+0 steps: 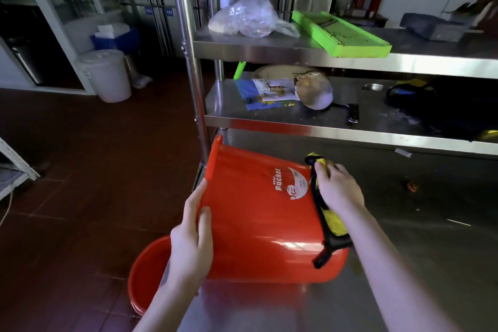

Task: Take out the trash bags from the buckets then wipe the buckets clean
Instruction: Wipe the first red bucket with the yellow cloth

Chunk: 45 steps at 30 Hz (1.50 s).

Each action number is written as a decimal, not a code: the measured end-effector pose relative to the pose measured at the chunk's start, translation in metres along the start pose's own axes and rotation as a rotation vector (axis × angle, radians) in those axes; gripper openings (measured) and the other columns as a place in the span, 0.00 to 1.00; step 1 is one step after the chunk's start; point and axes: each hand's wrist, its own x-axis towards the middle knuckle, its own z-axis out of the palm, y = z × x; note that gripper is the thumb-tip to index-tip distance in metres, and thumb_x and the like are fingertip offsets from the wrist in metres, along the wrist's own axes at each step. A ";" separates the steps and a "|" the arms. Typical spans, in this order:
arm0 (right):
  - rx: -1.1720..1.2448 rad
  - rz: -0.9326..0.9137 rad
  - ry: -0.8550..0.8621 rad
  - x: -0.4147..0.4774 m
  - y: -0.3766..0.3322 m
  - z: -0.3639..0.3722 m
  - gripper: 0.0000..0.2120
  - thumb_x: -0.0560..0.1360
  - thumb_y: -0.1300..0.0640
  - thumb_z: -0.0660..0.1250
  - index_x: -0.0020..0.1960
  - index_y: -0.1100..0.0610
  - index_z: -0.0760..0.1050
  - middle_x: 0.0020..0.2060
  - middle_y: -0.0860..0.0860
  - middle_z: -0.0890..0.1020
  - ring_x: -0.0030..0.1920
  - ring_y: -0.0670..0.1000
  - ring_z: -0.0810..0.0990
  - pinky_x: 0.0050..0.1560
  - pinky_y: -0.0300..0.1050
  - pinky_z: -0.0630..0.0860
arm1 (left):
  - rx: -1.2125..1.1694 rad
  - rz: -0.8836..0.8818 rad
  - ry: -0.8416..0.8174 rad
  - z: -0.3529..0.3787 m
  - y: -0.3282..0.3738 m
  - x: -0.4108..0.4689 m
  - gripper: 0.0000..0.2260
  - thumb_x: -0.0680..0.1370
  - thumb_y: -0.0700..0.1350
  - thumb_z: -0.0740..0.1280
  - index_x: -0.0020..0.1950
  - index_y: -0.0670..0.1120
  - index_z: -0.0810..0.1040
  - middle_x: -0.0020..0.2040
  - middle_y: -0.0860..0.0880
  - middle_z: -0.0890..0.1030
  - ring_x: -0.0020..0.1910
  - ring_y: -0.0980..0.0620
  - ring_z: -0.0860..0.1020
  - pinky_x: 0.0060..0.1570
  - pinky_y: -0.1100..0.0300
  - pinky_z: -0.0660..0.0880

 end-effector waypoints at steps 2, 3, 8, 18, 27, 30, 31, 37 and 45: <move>-0.071 -0.048 -0.012 0.001 -0.017 0.005 0.25 0.81 0.39 0.45 0.61 0.51 0.74 0.65 0.51 0.73 0.64 0.58 0.72 0.64 0.55 0.67 | -0.005 -0.001 -0.001 -0.001 -0.002 -0.002 0.20 0.83 0.47 0.54 0.69 0.71 0.65 0.21 0.53 0.67 0.19 0.59 0.63 0.19 0.66 0.62; -0.114 -0.136 0.014 -0.004 -0.033 0.012 0.24 0.80 0.39 0.46 0.60 0.49 0.75 0.65 0.49 0.73 0.65 0.56 0.72 0.65 0.55 0.66 | -0.008 0.002 -0.006 -0.002 -0.003 -0.003 0.20 0.83 0.47 0.53 0.69 0.71 0.65 0.21 0.53 0.66 0.19 0.59 0.63 0.20 0.66 0.62; -0.064 -0.617 0.157 -0.070 -0.107 0.053 0.24 0.80 0.39 0.51 0.63 0.48 0.77 0.67 0.47 0.75 0.68 0.54 0.71 0.69 0.61 0.63 | -0.006 -0.032 -0.045 -0.008 -0.001 -0.001 0.18 0.82 0.52 0.54 0.68 0.72 0.64 0.23 0.51 0.70 0.20 0.57 0.65 0.21 0.66 0.63; -0.047 -0.776 0.246 -0.123 -0.072 0.068 0.22 0.82 0.40 0.50 0.73 0.44 0.66 0.73 0.46 0.67 0.76 0.53 0.60 0.75 0.61 0.54 | 0.172 -0.279 -0.113 0.027 0.052 0.099 0.17 0.81 0.58 0.56 0.69 0.57 0.69 0.46 0.52 0.78 0.38 0.57 0.75 0.39 0.58 0.70; 0.026 -0.024 0.173 -0.036 0.007 0.008 0.24 0.82 0.42 0.49 0.66 0.52 0.75 0.69 0.52 0.72 0.71 0.56 0.67 0.70 0.55 0.64 | 0.063 -0.030 -0.036 0.008 0.017 0.011 0.17 0.80 0.56 0.56 0.66 0.74 0.62 0.28 0.46 0.79 0.16 0.52 0.70 0.16 0.63 0.66; -0.050 -0.071 0.156 -0.027 -0.013 0.014 0.24 0.81 0.41 0.47 0.66 0.49 0.75 0.70 0.48 0.70 0.71 0.53 0.65 0.72 0.58 0.59 | 0.031 -0.047 -0.011 0.013 0.009 0.005 0.17 0.79 0.57 0.56 0.64 0.77 0.61 0.23 0.46 0.75 0.16 0.56 0.67 0.17 0.65 0.64; -0.097 -0.181 0.174 -0.034 -0.030 0.020 0.24 0.81 0.41 0.48 0.65 0.48 0.75 0.69 0.47 0.71 0.70 0.53 0.67 0.72 0.59 0.58 | 0.034 -0.041 -0.012 0.014 0.008 0.009 0.17 0.80 0.57 0.56 0.64 0.77 0.61 0.24 0.45 0.75 0.17 0.56 0.67 0.17 0.65 0.64; -0.050 -0.740 0.171 -0.097 -0.103 0.065 0.23 0.82 0.41 0.49 0.68 0.48 0.74 0.72 0.47 0.70 0.74 0.53 0.63 0.74 0.61 0.57 | 0.075 0.002 0.012 0.011 0.006 0.013 0.19 0.83 0.49 0.57 0.69 0.70 0.64 0.38 0.60 0.83 0.25 0.53 0.78 0.23 0.63 0.71; -0.046 -0.098 0.128 -0.024 -0.008 0.006 0.24 0.81 0.41 0.47 0.55 0.53 0.78 0.58 0.54 0.79 0.60 0.58 0.75 0.63 0.53 0.69 | 0.023 0.041 0.043 0.006 -0.004 -0.026 0.19 0.80 0.54 0.56 0.67 0.73 0.63 0.24 0.48 0.73 0.17 0.57 0.64 0.18 0.67 0.62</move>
